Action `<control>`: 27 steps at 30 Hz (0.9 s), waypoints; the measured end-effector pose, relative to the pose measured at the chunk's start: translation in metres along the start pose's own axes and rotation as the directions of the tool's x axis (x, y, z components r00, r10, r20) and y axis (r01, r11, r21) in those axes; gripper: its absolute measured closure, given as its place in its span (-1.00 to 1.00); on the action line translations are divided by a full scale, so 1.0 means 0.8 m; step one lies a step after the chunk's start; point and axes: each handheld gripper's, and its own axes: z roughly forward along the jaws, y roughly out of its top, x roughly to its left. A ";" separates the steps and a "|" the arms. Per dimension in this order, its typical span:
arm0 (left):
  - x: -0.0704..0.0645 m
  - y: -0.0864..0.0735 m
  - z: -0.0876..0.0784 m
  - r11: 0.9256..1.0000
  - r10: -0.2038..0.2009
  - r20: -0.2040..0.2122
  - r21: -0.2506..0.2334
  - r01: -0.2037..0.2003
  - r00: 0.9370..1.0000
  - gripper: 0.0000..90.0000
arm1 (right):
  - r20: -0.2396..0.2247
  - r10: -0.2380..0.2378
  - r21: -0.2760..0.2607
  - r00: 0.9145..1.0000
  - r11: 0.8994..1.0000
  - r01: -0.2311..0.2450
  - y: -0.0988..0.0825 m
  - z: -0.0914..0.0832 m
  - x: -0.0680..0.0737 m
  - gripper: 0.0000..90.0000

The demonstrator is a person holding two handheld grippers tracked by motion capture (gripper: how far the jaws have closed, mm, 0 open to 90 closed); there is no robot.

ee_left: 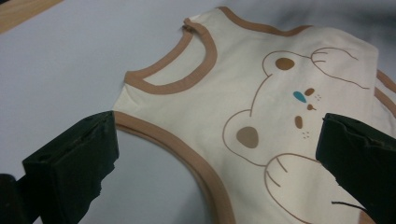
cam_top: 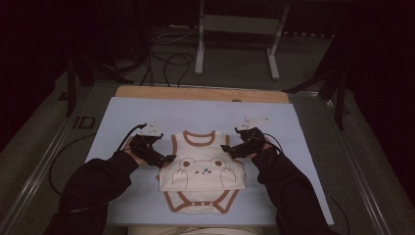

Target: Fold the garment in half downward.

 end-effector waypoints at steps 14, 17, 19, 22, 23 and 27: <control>0.027 -0.001 0.027 1.000 -0.011 0.024 0.002 0.010 1.000 -1.00 | -0.039 0.018 0.049 0.999 0.999 -0.017 -0.005 0.028 -0.018 -0.78; 0.031 0.000 0.031 1.000 -0.019 0.029 -0.005 0.019 0.999 -1.00 | -0.045 0.018 0.047 0.999 0.999 -0.015 -0.005 0.032 -0.022 -0.76; 0.034 0.000 0.034 1.000 -0.024 0.042 -0.009 0.024 0.999 -1.00 | -0.041 0.014 0.059 0.999 0.998 -0.011 -0.006 0.035 -0.025 -0.72; 0.038 0.001 0.039 0.999 -0.036 0.037 0.010 0.035 0.999 -1.00 | -0.041 0.015 0.063 0.999 0.998 -0.012 -0.006 0.040 -0.027 -0.72; 0.039 0.001 0.041 0.999 -0.049 0.048 0.012 0.049 0.998 -1.00 | -0.042 0.018 0.070 0.999 0.997 -0.015 -0.008 0.044 -0.031 -0.72; 0.044 0.002 0.048 0.997 -0.061 0.031 0.039 0.060 0.998 -1.00 | -0.036 0.021 0.077 0.999 0.997 -0.019 -0.009 0.049 -0.037 -0.72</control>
